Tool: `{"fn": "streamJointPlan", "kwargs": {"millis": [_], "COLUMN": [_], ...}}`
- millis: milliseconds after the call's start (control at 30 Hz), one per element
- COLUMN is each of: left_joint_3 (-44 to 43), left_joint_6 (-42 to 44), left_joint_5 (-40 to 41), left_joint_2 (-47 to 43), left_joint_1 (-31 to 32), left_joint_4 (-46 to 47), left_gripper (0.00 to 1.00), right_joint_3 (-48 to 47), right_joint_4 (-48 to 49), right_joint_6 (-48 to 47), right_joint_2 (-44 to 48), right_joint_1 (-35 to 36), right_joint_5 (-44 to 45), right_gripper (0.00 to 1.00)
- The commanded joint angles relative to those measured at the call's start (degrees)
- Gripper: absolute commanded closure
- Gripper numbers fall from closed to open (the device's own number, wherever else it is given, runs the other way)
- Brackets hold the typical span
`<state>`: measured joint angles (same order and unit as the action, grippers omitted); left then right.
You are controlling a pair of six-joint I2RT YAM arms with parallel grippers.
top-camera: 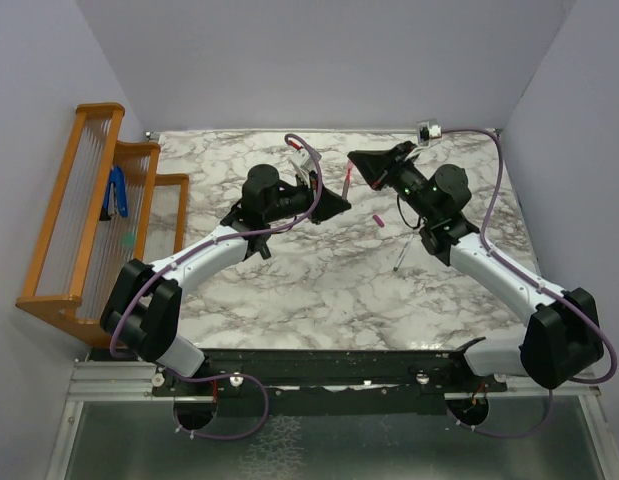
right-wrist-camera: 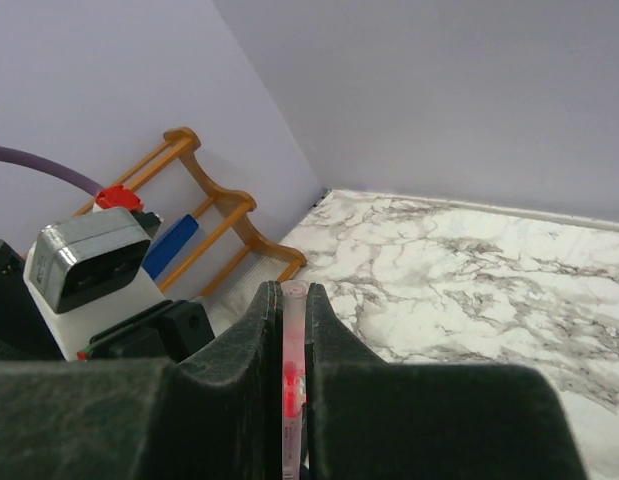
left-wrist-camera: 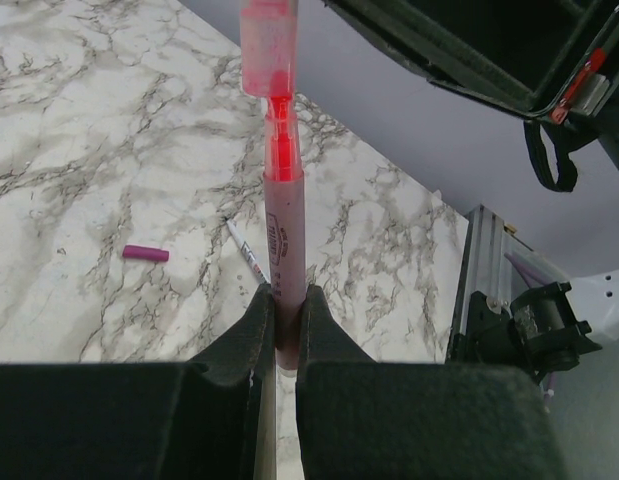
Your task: Insert the pens into the pen caps
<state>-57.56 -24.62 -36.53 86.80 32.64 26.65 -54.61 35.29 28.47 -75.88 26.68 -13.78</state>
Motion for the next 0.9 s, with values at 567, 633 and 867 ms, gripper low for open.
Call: {"fn": "streamJointPlan", "kwargs": {"millis": [567, 633, 867], "left_joint_3": [-4.1, -5.0, -8.6], "left_joint_6": [1.3, 1.5, 2.7], "left_joint_5": [-2.9, -3.3, -4.2], "left_joint_2": [2.6, 3.2, 4.4], "left_joint_1": [-2.9, -3.5, -5.4], "left_joint_4": [1.3, 1.1, -0.3], "left_gripper": [1.0, 1.0, 1.0], "right_joint_3": [1.9, 1.7, 2.0], "right_joint_4": [-11.4, -13.1, -17.1], "right_joint_6": [-2.4, -2.6, -4.1], "right_joint_2": [0.8, 0.8, 0.7], "right_joint_1": [1.5, 1.7, 2.9], "right_joint_5": [-5.9, -6.8, -8.3], "right_gripper": [1.0, 0.99, 1.0]}}
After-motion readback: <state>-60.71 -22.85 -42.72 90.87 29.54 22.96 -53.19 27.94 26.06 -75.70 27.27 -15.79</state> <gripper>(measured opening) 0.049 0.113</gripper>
